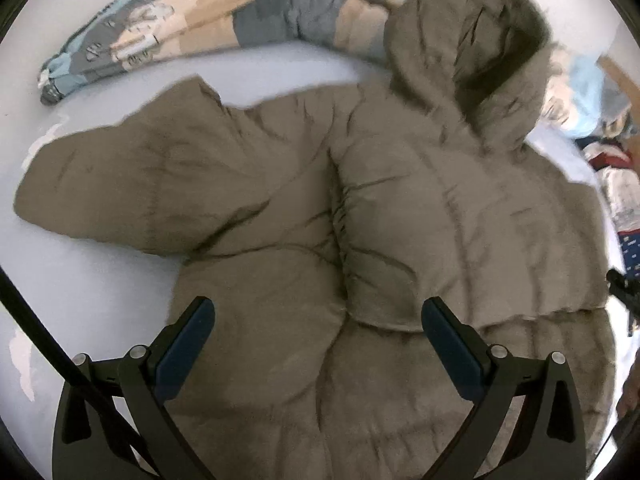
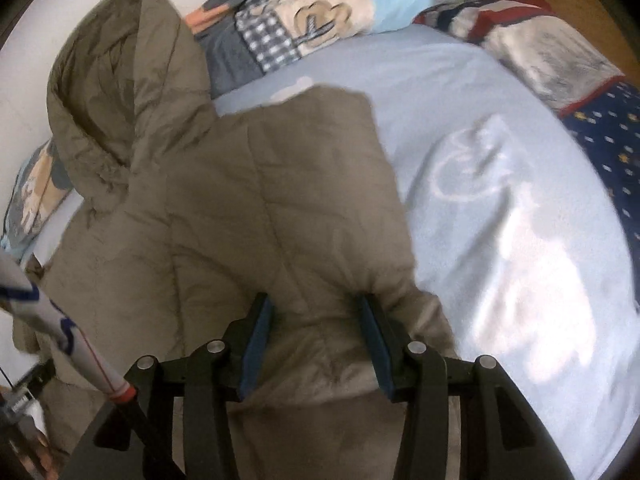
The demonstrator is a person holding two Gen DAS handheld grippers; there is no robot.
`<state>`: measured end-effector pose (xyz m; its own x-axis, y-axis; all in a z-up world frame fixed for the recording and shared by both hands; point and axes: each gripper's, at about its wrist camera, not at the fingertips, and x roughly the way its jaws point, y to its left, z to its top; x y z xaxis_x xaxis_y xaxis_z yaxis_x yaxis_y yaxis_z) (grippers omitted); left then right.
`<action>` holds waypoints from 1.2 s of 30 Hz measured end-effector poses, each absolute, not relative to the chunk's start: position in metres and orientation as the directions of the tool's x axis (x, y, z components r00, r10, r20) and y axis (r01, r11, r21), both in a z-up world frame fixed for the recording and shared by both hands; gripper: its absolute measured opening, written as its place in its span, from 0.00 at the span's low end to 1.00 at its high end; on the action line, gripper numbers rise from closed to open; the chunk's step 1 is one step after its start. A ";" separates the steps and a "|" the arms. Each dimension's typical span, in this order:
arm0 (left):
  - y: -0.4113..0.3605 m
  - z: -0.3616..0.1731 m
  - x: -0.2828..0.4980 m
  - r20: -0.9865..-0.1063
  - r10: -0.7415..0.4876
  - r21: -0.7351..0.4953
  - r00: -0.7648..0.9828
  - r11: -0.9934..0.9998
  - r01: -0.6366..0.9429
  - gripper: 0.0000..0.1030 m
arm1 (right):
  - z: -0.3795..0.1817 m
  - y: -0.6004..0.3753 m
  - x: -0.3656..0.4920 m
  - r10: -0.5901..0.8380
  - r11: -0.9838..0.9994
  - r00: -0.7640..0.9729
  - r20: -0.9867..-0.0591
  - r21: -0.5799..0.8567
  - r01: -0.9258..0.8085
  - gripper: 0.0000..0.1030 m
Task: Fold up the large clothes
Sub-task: 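Fold the held sleeve across the jacket body with the right tool, release, then grasp the other sleeve cuff with the left tool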
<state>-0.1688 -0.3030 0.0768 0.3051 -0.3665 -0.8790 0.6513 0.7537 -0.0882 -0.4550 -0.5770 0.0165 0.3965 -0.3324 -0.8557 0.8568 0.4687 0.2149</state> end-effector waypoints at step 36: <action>-0.085 0.123 -0.238 -0.857 -0.377 -0.133 0.351 0.821 0.556 1.00 | 0.059 -0.292 -0.478 -0.293 0.814 0.547 -0.785 0.096 0.573 0.67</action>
<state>-0.2375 -0.0851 0.1227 0.3511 -0.3770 -0.8571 0.5559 0.8205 -0.1332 -0.4776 -0.2922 0.0592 0.5467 -0.2926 -0.7846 0.5735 0.8136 0.0962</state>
